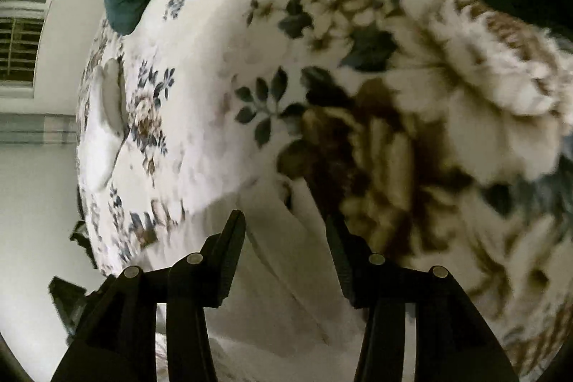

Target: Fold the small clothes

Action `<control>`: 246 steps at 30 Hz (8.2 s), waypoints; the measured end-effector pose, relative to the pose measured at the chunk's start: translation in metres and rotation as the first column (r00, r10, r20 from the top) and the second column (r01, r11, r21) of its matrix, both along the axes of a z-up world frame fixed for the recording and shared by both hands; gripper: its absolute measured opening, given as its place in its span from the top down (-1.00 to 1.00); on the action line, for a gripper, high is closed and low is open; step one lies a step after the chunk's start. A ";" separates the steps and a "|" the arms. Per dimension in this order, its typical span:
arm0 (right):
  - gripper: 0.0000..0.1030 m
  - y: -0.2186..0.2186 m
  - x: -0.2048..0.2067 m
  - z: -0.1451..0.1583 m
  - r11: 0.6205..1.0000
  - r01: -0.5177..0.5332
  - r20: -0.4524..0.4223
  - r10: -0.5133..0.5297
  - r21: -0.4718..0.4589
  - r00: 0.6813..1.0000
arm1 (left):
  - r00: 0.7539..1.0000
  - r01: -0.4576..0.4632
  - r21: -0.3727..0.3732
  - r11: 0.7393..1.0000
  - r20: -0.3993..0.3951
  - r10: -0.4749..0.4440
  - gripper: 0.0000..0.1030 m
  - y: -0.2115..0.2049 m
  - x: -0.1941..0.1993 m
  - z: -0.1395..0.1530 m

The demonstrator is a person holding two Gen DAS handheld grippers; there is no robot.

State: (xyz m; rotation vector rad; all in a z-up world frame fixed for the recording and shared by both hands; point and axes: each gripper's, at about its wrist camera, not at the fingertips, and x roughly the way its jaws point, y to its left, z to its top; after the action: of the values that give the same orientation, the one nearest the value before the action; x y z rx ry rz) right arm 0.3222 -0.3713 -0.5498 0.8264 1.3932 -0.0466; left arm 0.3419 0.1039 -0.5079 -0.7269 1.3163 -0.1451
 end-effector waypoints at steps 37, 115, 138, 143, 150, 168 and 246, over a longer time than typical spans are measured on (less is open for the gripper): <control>0.07 -0.013 -0.012 -0.012 0.998 0.006 -0.083 -0.001 0.057 0.997 | 0.996 -0.050 -0.117 0.992 -0.079 0.041 -0.21 0.037 -0.029 -0.008; -0.31 -0.014 -0.064 -0.077 0.946 0.018 -0.064 0.003 0.323 0.998 | 0.995 -0.075 -0.287 0.955 -0.087 0.052 -0.49 0.022 -0.057 -0.082; 0.71 0.053 -0.018 -0.009 0.956 -0.096 0.114 0.066 0.277 0.991 | 0.997 0.037 -0.216 0.976 0.073 -0.022 0.69 0.009 -0.020 0.002; 0.71 0.090 0.029 0.043 0.955 -0.149 0.183 0.103 0.257 0.978 | 0.992 0.016 -0.200 0.980 0.126 0.010 0.69 0.048 0.023 0.044; 0.71 0.177 0.144 0.093 0.941 -0.219 0.287 0.141 0.259 0.948 | 0.970 -0.023 -0.129 0.991 0.238 0.054 0.69 0.126 0.139 0.098; 0.68 0.332 0.394 0.025 0.950 -0.290 0.297 0.246 0.113 0.922 | 0.992 -0.048 0.080 0.996 0.116 0.039 0.46 0.235 0.334 0.001; -1.00 0.285 -0.162 0.673 0.693 -0.012 0.535 0.567 -0.720 0.626 | 0.848 -0.289 0.614 0.734 0.520 -0.102 -1.00 0.017 -0.129 0.520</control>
State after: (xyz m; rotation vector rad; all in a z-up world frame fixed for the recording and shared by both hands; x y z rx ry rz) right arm 0.1601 -0.0864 0.1237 -0.0712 0.6135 0.0621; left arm 0.2132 0.1209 0.0118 -0.0920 0.6988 0.2162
